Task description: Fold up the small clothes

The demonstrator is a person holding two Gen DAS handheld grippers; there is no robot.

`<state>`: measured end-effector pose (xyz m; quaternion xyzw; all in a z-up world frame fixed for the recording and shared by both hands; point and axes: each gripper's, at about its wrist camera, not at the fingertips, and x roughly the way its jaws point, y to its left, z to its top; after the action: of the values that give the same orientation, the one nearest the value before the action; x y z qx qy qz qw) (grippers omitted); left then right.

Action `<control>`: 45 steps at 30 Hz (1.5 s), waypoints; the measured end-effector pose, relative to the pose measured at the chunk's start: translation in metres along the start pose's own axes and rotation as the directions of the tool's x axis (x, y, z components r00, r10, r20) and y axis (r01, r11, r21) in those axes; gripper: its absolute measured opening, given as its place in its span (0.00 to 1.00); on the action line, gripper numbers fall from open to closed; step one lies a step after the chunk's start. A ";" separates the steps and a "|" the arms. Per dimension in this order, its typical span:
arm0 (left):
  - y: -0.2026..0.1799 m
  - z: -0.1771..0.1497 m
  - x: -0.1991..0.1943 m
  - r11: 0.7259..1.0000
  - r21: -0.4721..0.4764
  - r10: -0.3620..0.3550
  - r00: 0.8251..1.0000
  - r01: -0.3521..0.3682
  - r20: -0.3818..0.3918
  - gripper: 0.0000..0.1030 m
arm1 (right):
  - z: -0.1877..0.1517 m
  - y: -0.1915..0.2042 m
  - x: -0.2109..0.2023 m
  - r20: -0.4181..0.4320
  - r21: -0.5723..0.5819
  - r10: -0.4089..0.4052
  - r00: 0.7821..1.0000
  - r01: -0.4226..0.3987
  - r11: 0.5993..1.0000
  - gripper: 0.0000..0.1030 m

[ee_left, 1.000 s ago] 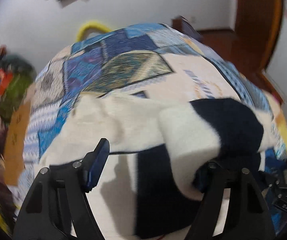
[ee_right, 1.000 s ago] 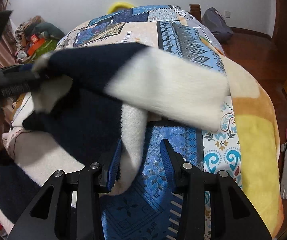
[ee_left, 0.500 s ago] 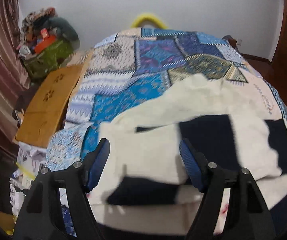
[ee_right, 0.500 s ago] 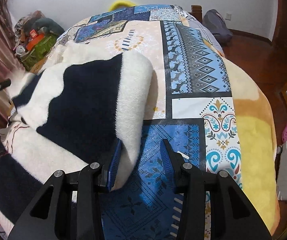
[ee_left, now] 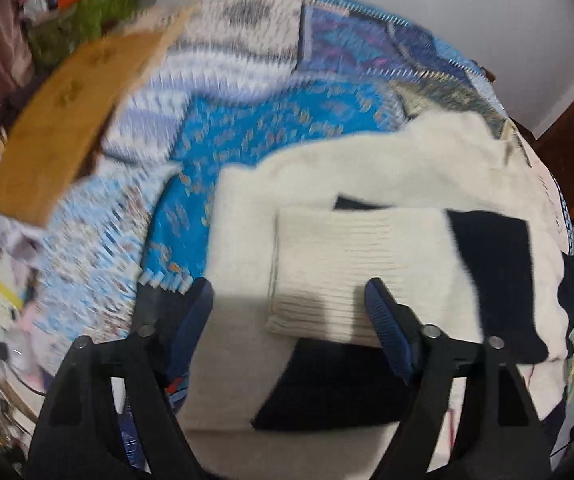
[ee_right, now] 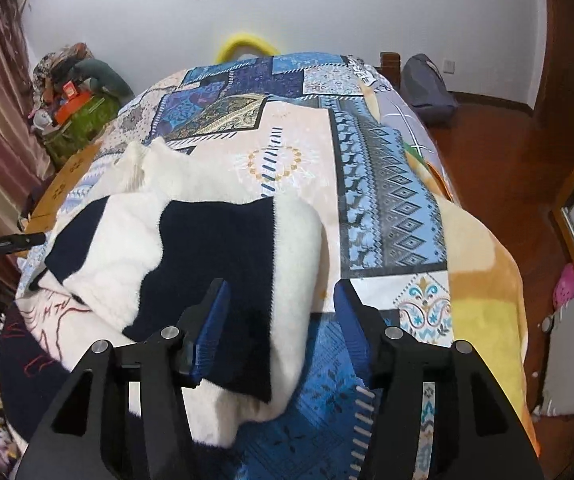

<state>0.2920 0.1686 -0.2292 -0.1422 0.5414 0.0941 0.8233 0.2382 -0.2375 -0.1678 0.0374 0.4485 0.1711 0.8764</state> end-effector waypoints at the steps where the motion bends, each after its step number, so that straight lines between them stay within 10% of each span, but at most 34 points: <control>1: 0.003 0.000 0.006 0.999 -0.014 -0.035 0.999 0.035 -0.021 0.51 | 0.001 0.001 0.006 -0.014 -0.003 -0.008 1.000 0.008 1.000 0.49; 7: -0.003 -0.002 0.008 0.996 0.025 -0.089 0.996 0.089 -0.008 0.11 | -0.001 0.001 0.026 -0.060 0.012 -0.018 0.998 0.019 1.000 0.49; 18: 0.001 0.001 -0.077 0.988 0.152 -0.025 0.965 -0.016 0.260 0.09 | 0.010 0.016 0.018 -0.019 -0.025 0.011 1.000 -0.011 1.000 0.49; 26: 0.037 -0.009 -0.036 0.983 0.082 0.147 0.969 -0.166 0.199 0.00 | 0.010 0.037 0.024 -0.017 -0.089 0.010 1.000 -0.011 0.996 0.49; 30: 0.060 -0.014 -0.001 0.990 0.054 0.127 0.989 -0.131 0.070 0.00 | 0.007 0.040 0.033 -0.048 -0.100 -0.007 0.999 0.002 0.995 0.49; 34: 0.067 -0.017 -0.002 0.991 0.069 0.111 0.992 -0.115 0.056 0.12 | 0.009 0.038 0.027 -0.023 -0.098 -0.025 0.999 0.023 0.995 0.49; 38: 0.070 -0.010 -0.017 0.997 0.035 0.061 0.993 -0.065 0.103 0.57 | 0.015 0.026 0.025 -0.025 -0.088 -0.070 0.997 0.067 0.994 0.49; 45: 0.052 0.003 -0.005 0.996 0.049 -0.078 0.995 0.075 0.064 0.71 | 0.017 0.004 0.056 -0.132 -0.036 -0.023 0.991 0.019 0.999 0.49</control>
<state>0.2765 0.2181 -0.2308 -0.1407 0.5100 0.0545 0.8468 0.2811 -0.2136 -0.1998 0.0061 0.5032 0.1717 0.8469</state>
